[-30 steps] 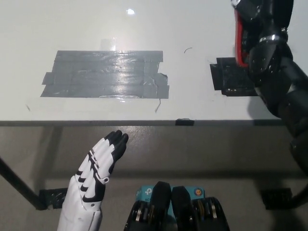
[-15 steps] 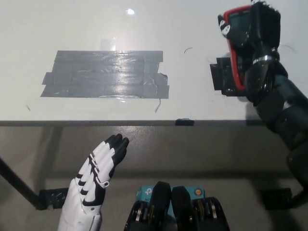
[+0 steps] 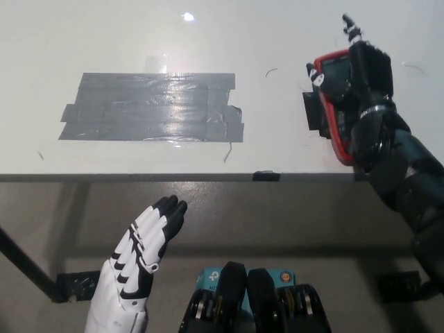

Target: The robot first picks the multimeter with right hand and then unfolds the black stand on the back of it using left hand

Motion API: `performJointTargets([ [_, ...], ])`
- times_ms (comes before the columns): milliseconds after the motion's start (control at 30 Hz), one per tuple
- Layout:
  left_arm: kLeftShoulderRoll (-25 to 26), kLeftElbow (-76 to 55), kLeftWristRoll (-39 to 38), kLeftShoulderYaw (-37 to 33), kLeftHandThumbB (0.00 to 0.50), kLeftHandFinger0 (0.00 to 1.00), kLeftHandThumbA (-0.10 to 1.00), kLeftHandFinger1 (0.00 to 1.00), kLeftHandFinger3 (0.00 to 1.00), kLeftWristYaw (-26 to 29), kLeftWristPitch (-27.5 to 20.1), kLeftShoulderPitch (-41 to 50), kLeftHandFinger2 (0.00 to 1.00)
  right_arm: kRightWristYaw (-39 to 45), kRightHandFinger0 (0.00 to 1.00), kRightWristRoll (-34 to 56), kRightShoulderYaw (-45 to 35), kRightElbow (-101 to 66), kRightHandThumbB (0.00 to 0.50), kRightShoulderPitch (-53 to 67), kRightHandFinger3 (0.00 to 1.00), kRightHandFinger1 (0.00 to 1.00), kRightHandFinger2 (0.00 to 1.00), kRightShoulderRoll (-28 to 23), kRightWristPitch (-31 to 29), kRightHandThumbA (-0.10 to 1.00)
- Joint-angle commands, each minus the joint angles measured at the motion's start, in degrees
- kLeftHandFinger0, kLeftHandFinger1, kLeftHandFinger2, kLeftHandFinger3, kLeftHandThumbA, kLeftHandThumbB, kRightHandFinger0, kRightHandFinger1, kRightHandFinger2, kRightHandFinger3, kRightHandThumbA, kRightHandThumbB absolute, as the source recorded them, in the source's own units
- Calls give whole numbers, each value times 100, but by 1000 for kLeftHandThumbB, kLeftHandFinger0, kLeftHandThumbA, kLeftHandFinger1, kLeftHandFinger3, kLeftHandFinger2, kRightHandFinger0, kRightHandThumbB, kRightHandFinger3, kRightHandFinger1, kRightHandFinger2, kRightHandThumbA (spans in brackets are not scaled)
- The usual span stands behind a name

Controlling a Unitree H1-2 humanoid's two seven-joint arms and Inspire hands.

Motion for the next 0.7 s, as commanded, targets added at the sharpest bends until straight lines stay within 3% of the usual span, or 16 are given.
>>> performJointTargets([
  [0, 13, -63, -70, -72, 262, 1000, 1000, 1000, 1000, 160, -155, 50, 1000, 673, 1000, -328, 85, -83, 370, -405, 1000, 1000, 1000, -42, 315, 575],
  [67, 13, -63, -70, -73, 262, 1000, 1000, 1000, 1000, 161, -155, 50, 1000, 697, 1000, -350, 64, -97, 370, -402, 1000, 1000, 1000, -44, 329, 575],
  [100, 14, -49, -43, -72, 268, 1000, 1000, 1000, 1000, 192, -155, 17, 1000, 824, 1000, -290, -12, -115, 451, -447, 1000, 1000, 1000, -22, 373, 726],
  [167, 9, -34, -11, -82, 267, 1000, 1000, 1000, 1000, 214, -155, 9, 1000, 918, 1000, -262, -78, -130, 474, -468, 1000, 1000, 1000, -18, 429, 784],
  [467, 67, -46, 17, -79, 265, 1000, 1000, 1000, 1000, 262, -155, 34, 1000, 916, 1000, -313, -212, -166, 487, -435, 1000, 1000, 1000, -24, 506, 828],
  [500, 70, -61, -63, -69, 265, 1000, 1000, 1000, 1000, 201, -155, 39, 1000, 777, 1000, -341, -214, -188, 500, -448, 1000, 1000, 1000, -54, 450, 938],
  [533, 73, -66, -77, -67, 263, 1000, 1000, 1000, 1000, 185, -155, 39, 1000, 691, 1000, -351, -224, -207, 500, -461, 1000, 1000, 1000, -71, 380, 979],
  [667, 48, -70, -76, -29, 265, 1000, 1000, 1000, 1000, 142, -155, 17, 1000, 625, 1000, -361, -281, -218, 500, -511, 1000, 1000, 1000, -88, 310, 987],
])
